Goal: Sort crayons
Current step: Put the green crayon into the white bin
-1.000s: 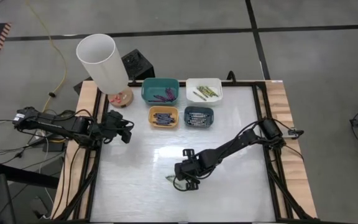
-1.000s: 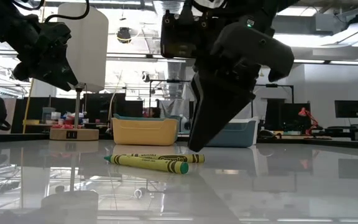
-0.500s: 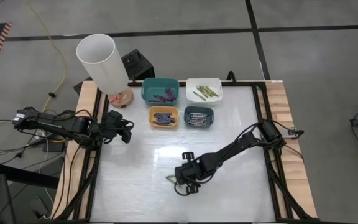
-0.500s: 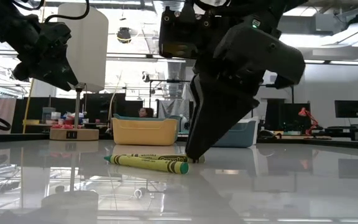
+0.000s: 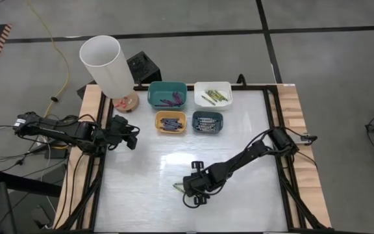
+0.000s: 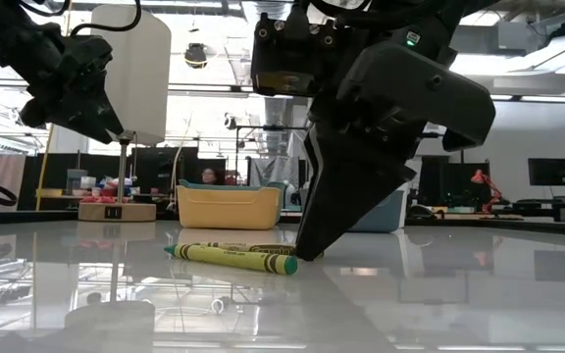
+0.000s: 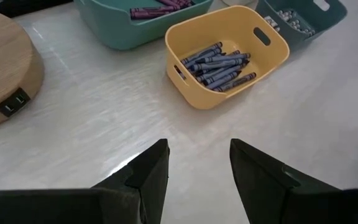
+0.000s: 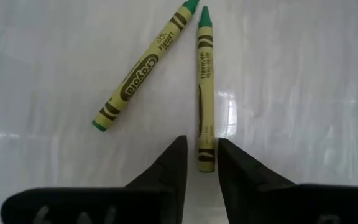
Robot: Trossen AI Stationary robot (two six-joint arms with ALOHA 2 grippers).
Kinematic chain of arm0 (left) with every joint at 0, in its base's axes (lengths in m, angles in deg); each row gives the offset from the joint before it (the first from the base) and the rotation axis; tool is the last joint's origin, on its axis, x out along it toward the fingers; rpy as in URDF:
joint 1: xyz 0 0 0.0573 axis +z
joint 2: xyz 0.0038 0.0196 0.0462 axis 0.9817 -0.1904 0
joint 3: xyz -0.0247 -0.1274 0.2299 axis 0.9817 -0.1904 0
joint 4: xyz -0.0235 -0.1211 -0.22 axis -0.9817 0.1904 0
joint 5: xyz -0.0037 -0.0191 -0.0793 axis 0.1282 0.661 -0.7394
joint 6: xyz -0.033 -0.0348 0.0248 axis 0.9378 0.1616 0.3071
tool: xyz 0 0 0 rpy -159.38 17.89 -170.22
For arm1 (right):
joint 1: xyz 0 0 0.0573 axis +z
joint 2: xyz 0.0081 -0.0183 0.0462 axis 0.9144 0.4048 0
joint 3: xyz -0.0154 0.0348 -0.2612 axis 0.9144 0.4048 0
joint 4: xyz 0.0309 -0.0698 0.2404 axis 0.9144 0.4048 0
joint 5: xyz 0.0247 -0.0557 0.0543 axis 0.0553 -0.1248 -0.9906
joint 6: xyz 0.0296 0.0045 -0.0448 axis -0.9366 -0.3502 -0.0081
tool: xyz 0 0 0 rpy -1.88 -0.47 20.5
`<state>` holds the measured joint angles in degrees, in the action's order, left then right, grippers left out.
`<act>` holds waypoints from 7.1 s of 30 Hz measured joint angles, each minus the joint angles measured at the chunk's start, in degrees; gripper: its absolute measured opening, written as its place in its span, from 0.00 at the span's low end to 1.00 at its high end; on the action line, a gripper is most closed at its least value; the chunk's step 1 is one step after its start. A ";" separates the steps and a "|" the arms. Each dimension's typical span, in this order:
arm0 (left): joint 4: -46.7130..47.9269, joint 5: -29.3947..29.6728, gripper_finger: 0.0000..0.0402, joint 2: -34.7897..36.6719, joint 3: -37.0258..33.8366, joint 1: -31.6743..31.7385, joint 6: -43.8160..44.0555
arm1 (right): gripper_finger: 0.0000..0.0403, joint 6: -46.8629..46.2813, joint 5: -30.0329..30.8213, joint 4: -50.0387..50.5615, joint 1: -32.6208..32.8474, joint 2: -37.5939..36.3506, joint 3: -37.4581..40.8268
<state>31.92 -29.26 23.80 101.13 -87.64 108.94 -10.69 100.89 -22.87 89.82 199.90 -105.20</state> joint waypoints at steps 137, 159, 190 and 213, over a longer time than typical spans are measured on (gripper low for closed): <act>0.04 1.54 0.40 0.00 -0.02 -0.01 5.24 | 0.28 20.96 -9.71 -0.52 -58.08 -24.90 -3.77; 0.04 1.06 0.40 0.00 -0.02 -0.02 -4.89 | 0.28 0.35 -3.14 15.83 -24.40 -22.52 -16.06; 0.12 -1.54 0.40 0.00 -0.02 -0.02 -11.19 | 0.28 -22.51 9.34 12.17 1.40 -0.45 -16.01; 0.06 -1.48 0.40 0.00 -0.02 0.00 -11.06 | 0.28 -25.33 5.75 5.83 5.15 5.76 -15.99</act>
<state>31.98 -30.74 23.80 101.11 -87.65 97.87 -36.02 106.64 -17.05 94.97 205.67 -121.19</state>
